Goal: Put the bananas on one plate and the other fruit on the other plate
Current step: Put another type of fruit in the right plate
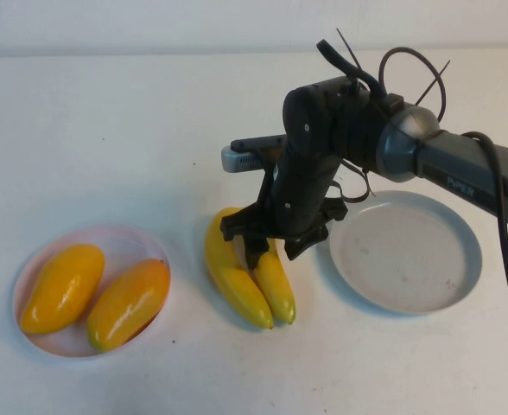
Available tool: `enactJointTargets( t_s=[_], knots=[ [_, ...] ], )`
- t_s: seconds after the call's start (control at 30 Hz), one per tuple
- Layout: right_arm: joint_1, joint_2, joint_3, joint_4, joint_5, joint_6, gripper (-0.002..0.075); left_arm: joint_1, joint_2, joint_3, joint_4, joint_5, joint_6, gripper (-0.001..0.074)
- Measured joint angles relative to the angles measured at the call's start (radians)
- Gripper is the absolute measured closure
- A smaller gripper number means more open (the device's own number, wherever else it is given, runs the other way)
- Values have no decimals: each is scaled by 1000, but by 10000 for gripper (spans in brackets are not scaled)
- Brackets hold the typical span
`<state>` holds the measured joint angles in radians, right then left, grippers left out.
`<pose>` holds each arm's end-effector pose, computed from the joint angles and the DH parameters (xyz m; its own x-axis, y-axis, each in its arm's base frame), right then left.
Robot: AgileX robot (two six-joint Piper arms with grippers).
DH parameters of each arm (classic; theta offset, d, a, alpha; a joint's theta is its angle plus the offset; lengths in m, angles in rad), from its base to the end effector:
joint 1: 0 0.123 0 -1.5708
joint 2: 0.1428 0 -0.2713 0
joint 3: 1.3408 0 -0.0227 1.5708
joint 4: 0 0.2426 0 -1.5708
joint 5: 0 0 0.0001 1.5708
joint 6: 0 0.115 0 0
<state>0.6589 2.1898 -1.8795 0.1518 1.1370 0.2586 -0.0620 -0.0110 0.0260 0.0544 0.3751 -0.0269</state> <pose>0.3486 0.2899 0.1765 -0.9323 -0.3245 -0.1599 -0.3520 0.9155 0.1948 0.0811 -0.0027 0.1645 -0.2961 0.0421 -0.9542 0.0500 0.9983 0.0286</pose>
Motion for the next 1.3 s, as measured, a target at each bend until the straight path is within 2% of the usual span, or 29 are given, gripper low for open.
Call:
enactJointTargets(
  t_s=[0.33, 0.5, 0.7, 0.8, 0.93, 1.1, 1.3],
  knots=[
    [9, 35, -2, 0, -4, 0, 313, 0, 0, 0, 0, 0, 0, 733],
    [11, 37, -2, -5, -4, 0, 428, 0, 0, 0, 0, 0, 0, 733],
    [11, 16, 3, -14, 1, 0, 427, 0, 0, 0, 0, 0, 0, 733],
    [5, -64, 70, -23, -36, 0, 427, 0, 0, 0, 0, 0, 0, 733],
    [-54, -281, 298, -55, -153, 0, 427, 0, 0, 0, 0, 0, 0, 733],
    [-185, -473, 545, -88, -220, 22, 427, 0, 0, 0, 0, 0, 0, 733],
    [-288, -481, 631, -101, -227, 27, 427, 0, 0, 0, 0, 0, 0, 733]
  ],
)
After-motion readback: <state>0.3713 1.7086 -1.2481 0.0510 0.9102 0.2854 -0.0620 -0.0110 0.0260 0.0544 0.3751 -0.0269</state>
